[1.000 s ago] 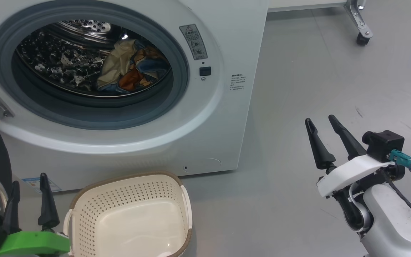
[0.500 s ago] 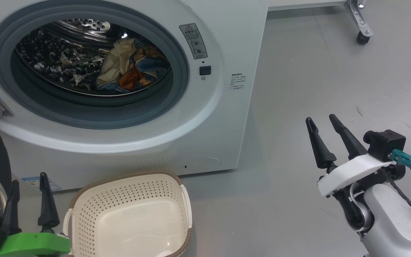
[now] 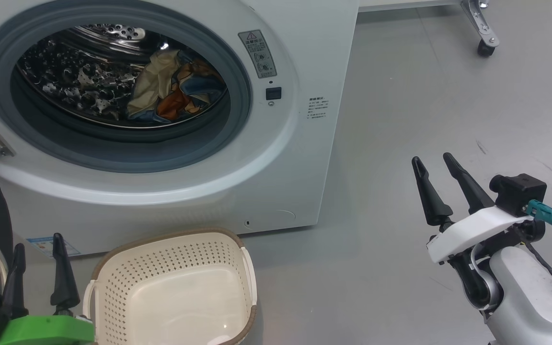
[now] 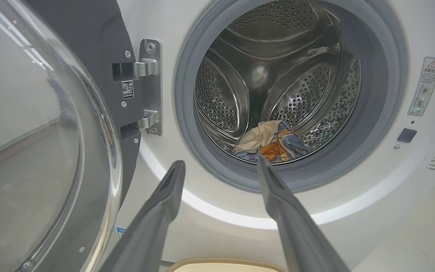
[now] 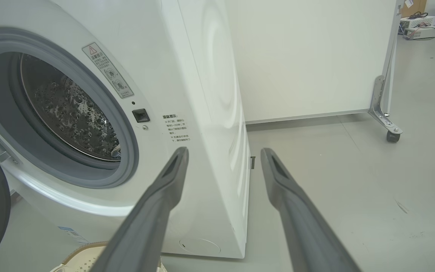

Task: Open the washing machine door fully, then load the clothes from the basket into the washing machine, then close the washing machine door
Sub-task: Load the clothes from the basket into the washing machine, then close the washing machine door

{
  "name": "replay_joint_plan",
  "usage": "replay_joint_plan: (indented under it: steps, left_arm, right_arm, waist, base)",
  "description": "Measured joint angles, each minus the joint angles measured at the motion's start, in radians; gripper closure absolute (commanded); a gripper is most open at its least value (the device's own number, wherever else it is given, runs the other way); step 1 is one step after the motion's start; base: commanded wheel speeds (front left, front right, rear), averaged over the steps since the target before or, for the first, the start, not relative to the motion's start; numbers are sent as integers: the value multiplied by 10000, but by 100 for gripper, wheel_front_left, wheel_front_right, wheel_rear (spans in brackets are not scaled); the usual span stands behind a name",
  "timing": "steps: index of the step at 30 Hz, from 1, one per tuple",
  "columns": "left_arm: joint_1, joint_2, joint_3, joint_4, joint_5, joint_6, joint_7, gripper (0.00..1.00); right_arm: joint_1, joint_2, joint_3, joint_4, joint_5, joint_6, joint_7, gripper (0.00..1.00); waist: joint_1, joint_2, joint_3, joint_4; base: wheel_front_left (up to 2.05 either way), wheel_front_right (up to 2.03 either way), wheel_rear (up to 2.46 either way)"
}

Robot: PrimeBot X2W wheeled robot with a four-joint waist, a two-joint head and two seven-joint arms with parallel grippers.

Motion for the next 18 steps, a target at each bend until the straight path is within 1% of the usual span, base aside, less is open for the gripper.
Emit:
replay_joint_plan:
  steps: [10,18]
  left_arm:
    - [20,-52,81,-132,2,2,0,0]
    - [44,-82,105,-161,4,2,0,0]
  right_arm:
    - [-2,-2,0,0,2,0,0,0]
    - [-3,-19,4,0,2,0,0,0]
  waist:
    - [0,0,-40,-13]
    - [0,0,-69,-6]
  base:
    - [-40,40,0]
    - [-81,81,0]
